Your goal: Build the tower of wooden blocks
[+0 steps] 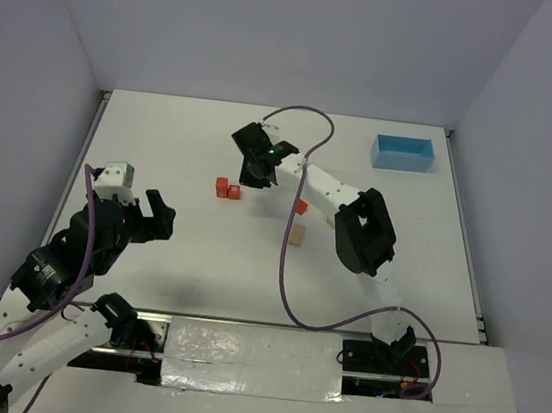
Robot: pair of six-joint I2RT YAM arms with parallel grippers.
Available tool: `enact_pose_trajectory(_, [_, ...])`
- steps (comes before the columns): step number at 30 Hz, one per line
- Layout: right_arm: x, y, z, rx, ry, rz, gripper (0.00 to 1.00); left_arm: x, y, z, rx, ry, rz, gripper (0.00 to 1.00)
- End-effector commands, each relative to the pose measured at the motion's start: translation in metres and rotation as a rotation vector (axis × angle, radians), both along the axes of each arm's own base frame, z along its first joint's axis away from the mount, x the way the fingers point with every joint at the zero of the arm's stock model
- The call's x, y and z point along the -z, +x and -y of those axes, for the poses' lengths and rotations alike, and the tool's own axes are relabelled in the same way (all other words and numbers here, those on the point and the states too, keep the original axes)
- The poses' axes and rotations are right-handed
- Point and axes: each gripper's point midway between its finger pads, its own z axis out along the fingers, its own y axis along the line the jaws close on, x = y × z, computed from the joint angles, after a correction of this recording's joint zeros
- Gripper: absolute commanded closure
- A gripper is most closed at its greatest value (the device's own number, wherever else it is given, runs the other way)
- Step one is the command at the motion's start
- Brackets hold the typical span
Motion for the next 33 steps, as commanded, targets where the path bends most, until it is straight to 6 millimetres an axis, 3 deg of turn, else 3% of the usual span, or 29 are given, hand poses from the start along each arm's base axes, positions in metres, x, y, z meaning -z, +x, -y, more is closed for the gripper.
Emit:
enact_pose_trajectory(1, [-0.013, 0.012, 0.013, -0.010, 0.005, 0.031, 0.90, -0.011, 0.002, 0.001, -0.003, -0.019, 0.042, 0.01])
enact_pose_trajectory(4, [0.004, 0.016, 0.013, -0.040, -0.027, -0.002, 0.91, -0.009, 0.003, 0.001, -0.003, -0.012, 0.032, 0.00])
enact_pose_trajectory(12, [0.022, 0.022, -0.005, -0.102, 0.008, -0.012, 0.91, -0.008, 0.004, 0.002, -0.002, -0.009, 0.028, 0.00])
enact_pose_trajectory(15, [0.034, 0.018, 0.005, -0.060, -0.025, -0.034, 0.92, -0.007, 0.004, 0.002, -0.004, -0.007, 0.024, 0.00])
enact_pose_trajectory(16, [0.032, 0.020, 0.005, -0.048, -0.007, -0.012, 0.92, -0.007, 0.004, 0.002, -0.003, -0.007, 0.024, 0.01])
enact_pose_trajectory(17, [0.009, 0.020, 0.005, -0.028, 0.031, 0.028, 0.87, -0.007, 0.004, 0.002, -0.002, -0.006, 0.024, 0.00])
enact_pose_trajectory(18, [0.017, 0.015, 0.020, 0.007, 0.001, 0.028, 0.84, -0.006, 0.004, 0.002, -0.001, -0.006, 0.023, 0.01])
enact_pose_trajectory(19, [0.007, 0.014, 0.023, 0.027, 0.012, 0.056, 0.80, -0.006, 0.005, 0.003, 0.000, -0.003, 0.020, 0.01])
enact_pose_trajectory(20, [-0.024, 0.013, 0.029, 0.057, 0.048, 0.102, 0.71, -0.006, 0.005, 0.003, 0.000, -0.003, 0.021, 0.00])
enact_pose_trajectory(21, [-0.022, 0.008, 0.043, 0.087, 0.023, 0.110, 0.65, -0.005, 0.005, 0.003, 0.001, -0.002, 0.019, 0.00])
enact_pose_trajectory(22, [-0.048, 0.008, 0.044, 0.091, 0.069, 0.164, 0.57, -0.006, 0.005, 0.004, 0.002, -0.004, 0.020, 0.00])
enact_pose_trajectory(23, [-0.049, 0.006, 0.048, 0.080, 0.067, 0.168, 0.57, -0.005, 0.005, 0.004, 0.007, -0.002, 0.016, 0.00])
enact_pose_trajectory(25, [-0.059, 0.005, 0.050, 0.068, 0.057, 0.174, 0.59, -0.005, 0.006, 0.004, 0.006, 0.001, 0.015, 0.00])
enact_pose_trajectory(26, [-0.063, 0.011, 0.046, 0.053, 0.050, 0.180, 0.65, -0.005, 0.006, 0.004, 0.006, -0.002, 0.016, 0.00])
enact_pose_trajectory(28, [-0.053, 0.010, 0.037, 0.009, 0.039, 0.138, 0.71, -0.005, 0.005, 0.004, 0.007, -0.002, 0.016, 0.00])
enact_pose_trajectory(30, [-0.030, 0.013, 0.025, -0.020, 0.008, 0.078, 0.81, -0.006, 0.005, 0.003, 0.001, -0.005, 0.021, 0.00])
enact_pose_trajectory(31, [-0.005, 0.015, 0.022, -0.023, -0.024, 0.037, 0.86, -0.006, 0.005, 0.003, 0.001, -0.005, 0.021, 0.00])
enact_pose_trajectory(32, [-0.010, 0.021, 0.014, -0.022, -0.011, 0.045, 0.88, -0.006, 0.004, 0.003, -0.001, -0.006, 0.022, 0.01])
enact_pose_trajectory(33, [0.000, 0.019, 0.015, -0.016, -0.029, 0.016, 0.91, -0.006, 0.004, 0.002, -0.001, -0.007, 0.023, 0.01])
